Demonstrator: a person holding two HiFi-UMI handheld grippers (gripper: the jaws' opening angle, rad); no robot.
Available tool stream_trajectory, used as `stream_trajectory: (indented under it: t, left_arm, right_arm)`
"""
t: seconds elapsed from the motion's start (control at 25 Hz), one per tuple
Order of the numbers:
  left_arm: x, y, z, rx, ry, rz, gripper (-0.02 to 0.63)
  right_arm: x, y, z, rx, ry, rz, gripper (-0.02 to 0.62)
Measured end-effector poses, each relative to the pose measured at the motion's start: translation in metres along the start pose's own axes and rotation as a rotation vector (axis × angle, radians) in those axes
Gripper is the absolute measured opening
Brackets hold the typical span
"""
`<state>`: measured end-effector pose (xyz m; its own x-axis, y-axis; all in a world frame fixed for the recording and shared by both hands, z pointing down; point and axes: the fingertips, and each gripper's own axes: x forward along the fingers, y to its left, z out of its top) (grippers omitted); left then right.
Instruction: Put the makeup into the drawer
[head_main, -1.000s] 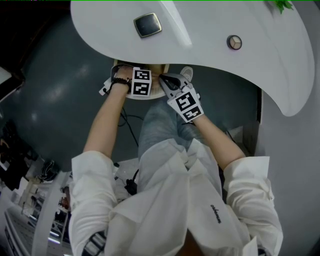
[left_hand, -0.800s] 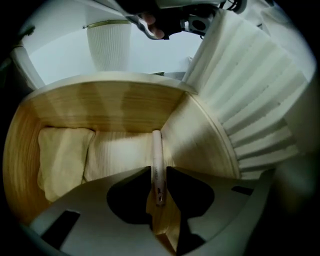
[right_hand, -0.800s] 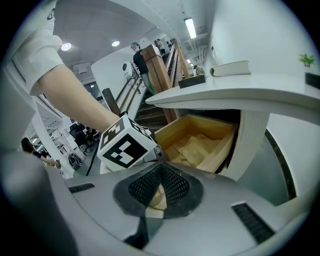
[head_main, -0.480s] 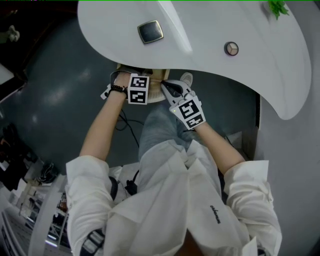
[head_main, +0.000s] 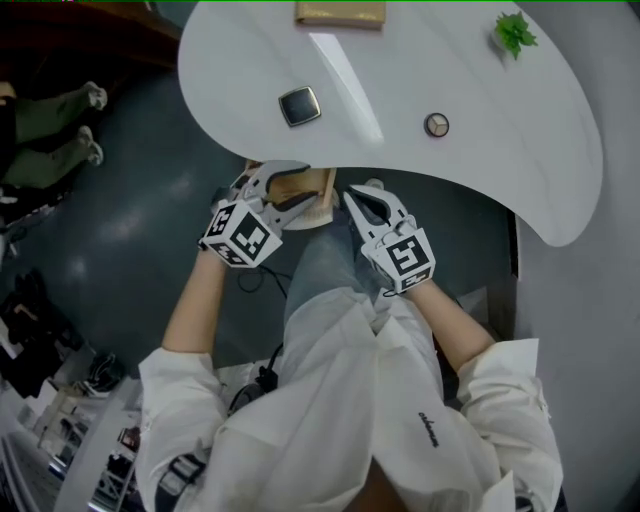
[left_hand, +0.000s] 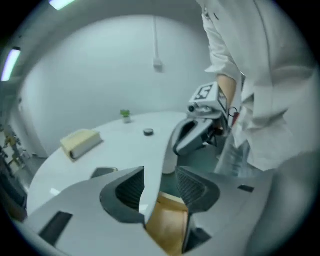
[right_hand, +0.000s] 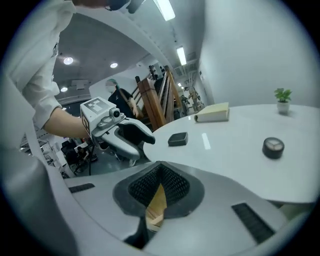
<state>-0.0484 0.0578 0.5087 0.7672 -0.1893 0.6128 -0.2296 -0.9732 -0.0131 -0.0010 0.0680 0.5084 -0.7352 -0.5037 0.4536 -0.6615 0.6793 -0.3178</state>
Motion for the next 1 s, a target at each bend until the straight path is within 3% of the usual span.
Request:
stream_trajectory:
  t: [0.12,0.28,0.48,0.64,0.92,1.0]
  left_arm:
    - [-0.009,0.05,0.016,-0.076,-0.068,0.129,0.23]
    - [0.001,0.102,0.003,-0.081,0.013,0.206,0.309]
    - [0.02,0.132,-0.021,-0.117,0.13,0.181,0.353]
    - [0.032,0.143,-0.035,-0.166,0.174,0.141,0.36]
    - [0.038,0.144,-0.04,-0.195,0.171,0.095,0.362]
    - [0.037,0.144,-0.041,-0.191,0.17,0.098,0.336]
  right_arm:
    - [-0.004,-0.014,0.025,0.0,-0.044,-0.049,0.017]
    - [-0.001,-0.03,0.053,-0.022,-0.087,-0.089,0.017]
    - [0.001,-0.04,0.07,-0.02,-0.112,-0.128,0.017]
    - [0.004,-0.039,0.071,-0.015,-0.113,-0.13,0.017]
    - [0.004,-0.036,0.063,-0.013,-0.097,-0.132,0.017]
    - [0.006,-0.035,0.061,-0.012,-0.092,-0.131,0.017]
